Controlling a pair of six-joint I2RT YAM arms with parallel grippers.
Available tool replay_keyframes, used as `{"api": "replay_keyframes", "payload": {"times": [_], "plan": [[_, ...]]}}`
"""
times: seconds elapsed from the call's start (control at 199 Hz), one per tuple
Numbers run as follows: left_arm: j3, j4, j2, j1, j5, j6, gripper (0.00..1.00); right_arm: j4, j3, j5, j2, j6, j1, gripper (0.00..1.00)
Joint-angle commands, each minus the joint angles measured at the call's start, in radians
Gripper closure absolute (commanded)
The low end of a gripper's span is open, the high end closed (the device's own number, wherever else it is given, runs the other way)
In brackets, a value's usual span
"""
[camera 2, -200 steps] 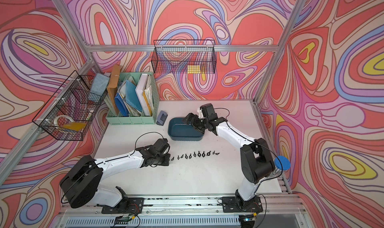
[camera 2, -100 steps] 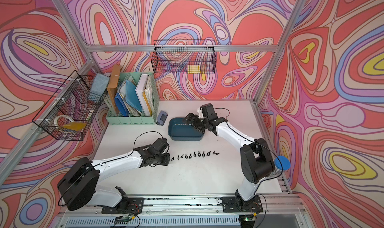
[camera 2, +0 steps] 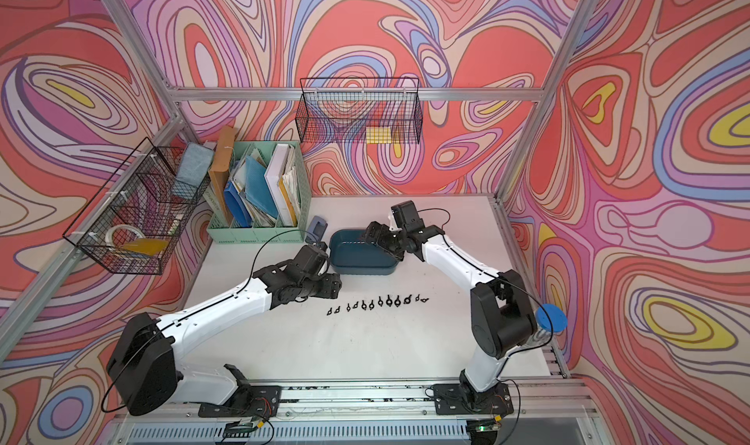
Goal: Take out the wing nut from the storage box
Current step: Place the wing nut at the center of the board.
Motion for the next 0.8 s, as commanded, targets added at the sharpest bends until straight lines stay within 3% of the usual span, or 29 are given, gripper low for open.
{"api": "replay_keyframes", "payload": {"times": [0.0, 0.145, 0.321, 0.557, 0.792], "plan": [[0.051, -0.062, -0.023, 0.058, 0.021, 0.008, 0.01, -0.132, 0.083, 0.114, 0.043, -0.083, -0.004, 0.02], [0.085, -0.078, -0.028, 0.120, 0.043, 0.011, 0.01, -0.170, 0.130, 0.152, 0.128, -0.108, -0.004, 0.06], [0.104, -0.074, -0.026, 0.183, 0.063, 0.023, 0.01, -0.198, 0.208, 0.179, 0.238, -0.114, -0.003, 0.30], [0.145, -0.085, 0.002, 0.228, 0.080, 0.057, 0.01, -0.195, 0.311, 0.172, 0.379, 0.028, -0.004, 0.63], [0.167, -0.086, 0.009, 0.246, 0.079, 0.079, 0.01, -0.139, 0.355, 0.213, 0.459, 0.182, -0.004, 0.69]]}}
